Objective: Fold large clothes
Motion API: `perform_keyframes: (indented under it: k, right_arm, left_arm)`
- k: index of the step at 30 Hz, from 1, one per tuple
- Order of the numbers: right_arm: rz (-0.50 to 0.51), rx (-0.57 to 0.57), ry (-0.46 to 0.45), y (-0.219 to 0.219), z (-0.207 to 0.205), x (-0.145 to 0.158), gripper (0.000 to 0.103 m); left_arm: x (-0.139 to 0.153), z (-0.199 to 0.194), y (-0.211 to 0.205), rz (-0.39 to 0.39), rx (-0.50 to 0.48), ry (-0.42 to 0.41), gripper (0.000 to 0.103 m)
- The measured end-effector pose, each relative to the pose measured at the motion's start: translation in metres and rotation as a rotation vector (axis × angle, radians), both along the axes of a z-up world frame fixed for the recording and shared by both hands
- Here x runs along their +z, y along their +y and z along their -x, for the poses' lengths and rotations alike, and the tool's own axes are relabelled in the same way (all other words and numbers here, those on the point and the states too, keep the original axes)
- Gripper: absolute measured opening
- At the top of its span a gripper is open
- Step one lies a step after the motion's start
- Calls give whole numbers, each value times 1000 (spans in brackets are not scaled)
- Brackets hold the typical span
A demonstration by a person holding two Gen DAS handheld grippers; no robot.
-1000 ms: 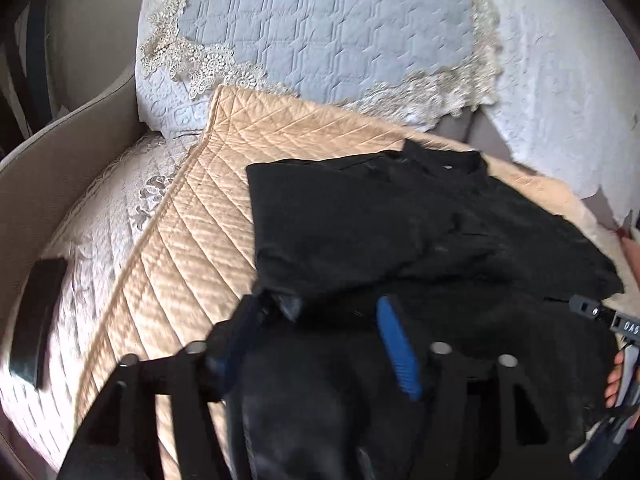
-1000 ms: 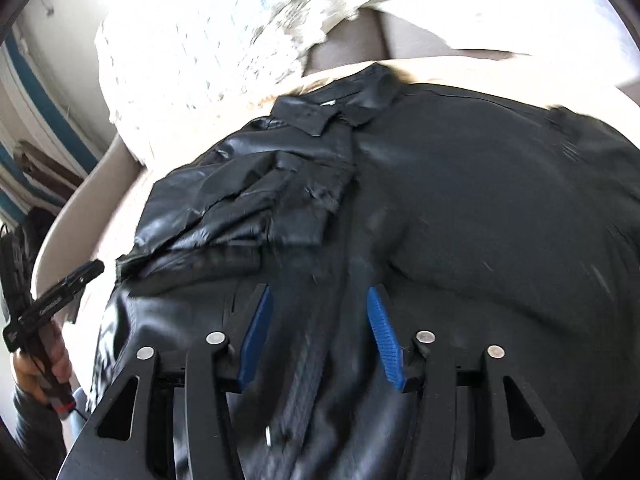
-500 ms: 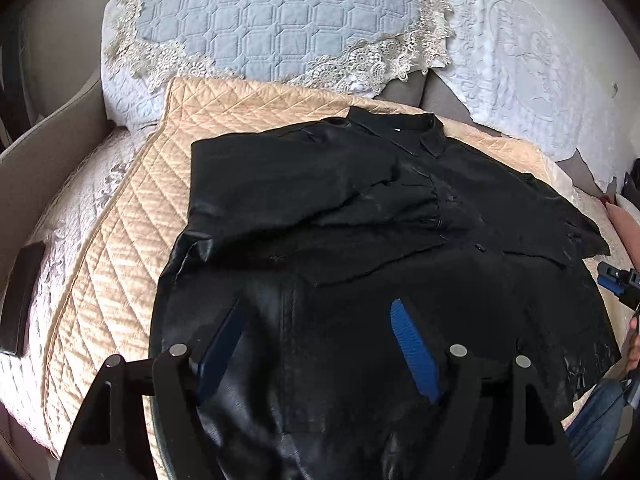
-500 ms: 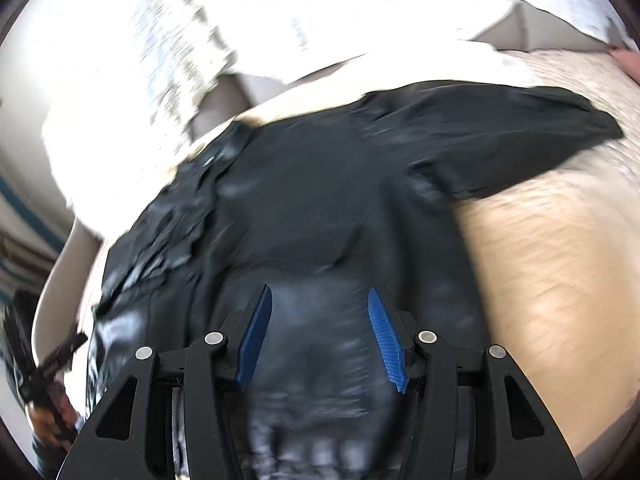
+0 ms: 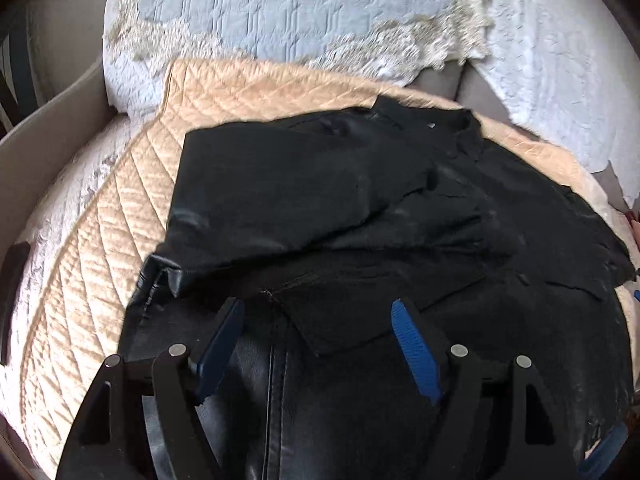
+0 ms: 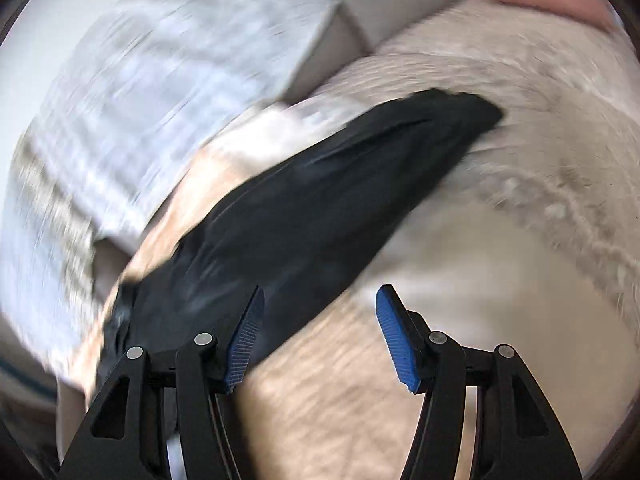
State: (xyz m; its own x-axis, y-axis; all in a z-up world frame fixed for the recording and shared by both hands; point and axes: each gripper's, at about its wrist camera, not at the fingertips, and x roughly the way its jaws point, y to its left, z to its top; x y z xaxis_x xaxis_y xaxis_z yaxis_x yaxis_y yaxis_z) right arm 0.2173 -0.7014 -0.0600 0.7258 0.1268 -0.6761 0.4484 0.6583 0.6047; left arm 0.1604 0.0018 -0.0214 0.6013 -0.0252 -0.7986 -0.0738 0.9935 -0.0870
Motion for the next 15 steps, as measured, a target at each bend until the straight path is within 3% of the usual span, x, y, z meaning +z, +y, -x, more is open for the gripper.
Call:
perform_keyframes:
  k: [3,7,11,13,14,15]
  right_arm:
    - [-60,-79,9,-27,-11,-15,59]
    - [-96,-93,10,-48,-28,-31,59]
    - [-52,-109,17,-59,-45,-27,59]
    - [-15,-122,63,-64,-49,-24,29]
    - [-6,-118,80,-65,-51,-21,4]
    - [3,-113,72,-64,-51,-14,4]
  left_arm:
    - [-11,-3,-2,-2,6,16,78]
    - [-21,-5,-4,-12,13,21,80]
    - [-24,-5,-5,-24,17,14,82]
    - [-25,-5,-5,-24,17,14,83]
    - [-25,-5,-4,-23,18,13,83]
    - [-25,-5,-4,-23,18,13,83]
